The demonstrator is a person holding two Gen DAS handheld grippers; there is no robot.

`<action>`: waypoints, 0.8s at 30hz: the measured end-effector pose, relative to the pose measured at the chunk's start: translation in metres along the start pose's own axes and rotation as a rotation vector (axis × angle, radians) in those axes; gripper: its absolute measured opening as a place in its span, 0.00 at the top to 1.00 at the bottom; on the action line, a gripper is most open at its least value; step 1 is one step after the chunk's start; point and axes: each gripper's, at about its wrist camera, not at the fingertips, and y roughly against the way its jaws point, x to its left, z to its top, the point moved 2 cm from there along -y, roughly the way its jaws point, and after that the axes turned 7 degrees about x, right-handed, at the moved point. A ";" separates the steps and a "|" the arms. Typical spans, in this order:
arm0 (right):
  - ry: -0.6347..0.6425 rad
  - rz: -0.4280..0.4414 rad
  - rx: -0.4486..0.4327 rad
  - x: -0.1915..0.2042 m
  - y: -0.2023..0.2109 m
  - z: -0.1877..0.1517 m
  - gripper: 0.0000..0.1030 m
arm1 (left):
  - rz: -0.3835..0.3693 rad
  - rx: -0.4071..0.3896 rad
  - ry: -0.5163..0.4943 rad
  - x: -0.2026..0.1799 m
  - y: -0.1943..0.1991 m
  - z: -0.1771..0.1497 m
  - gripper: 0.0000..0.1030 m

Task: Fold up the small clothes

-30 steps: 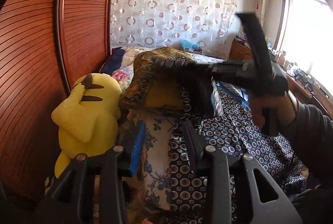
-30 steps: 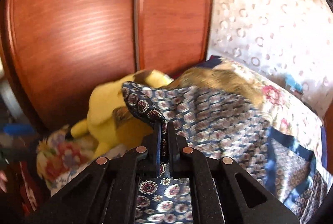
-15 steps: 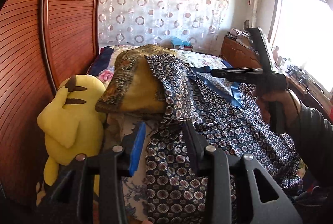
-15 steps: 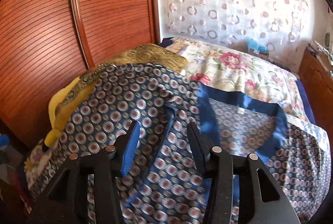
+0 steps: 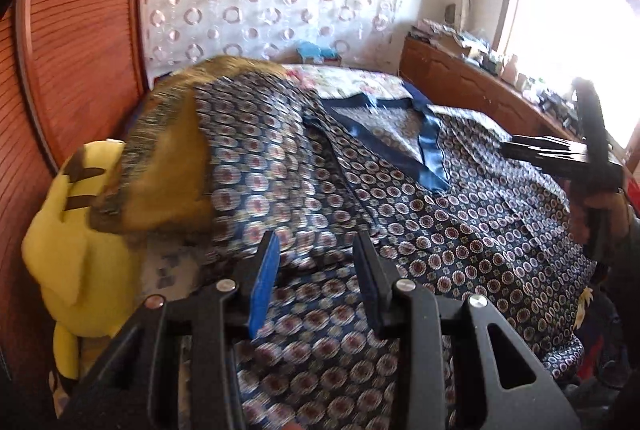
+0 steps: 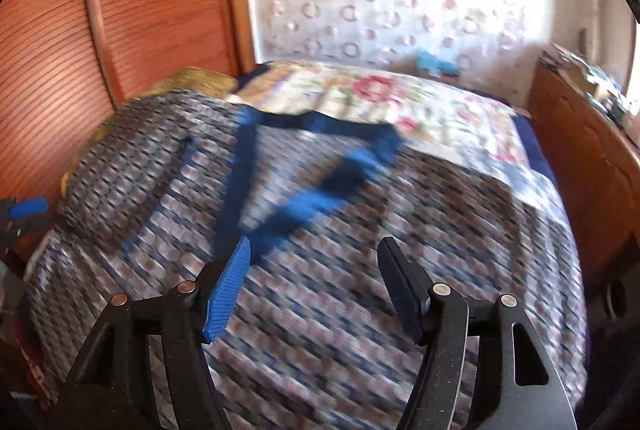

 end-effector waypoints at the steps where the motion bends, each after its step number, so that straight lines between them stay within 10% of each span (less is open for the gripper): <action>1: -0.014 -0.006 0.000 -0.011 0.006 -0.007 0.34 | -0.006 0.014 -0.011 -0.007 -0.008 0.004 0.65; 24: -0.369 -0.195 0.095 -0.206 0.052 -0.119 0.34 | -0.052 0.199 -0.164 -0.080 -0.095 0.037 0.65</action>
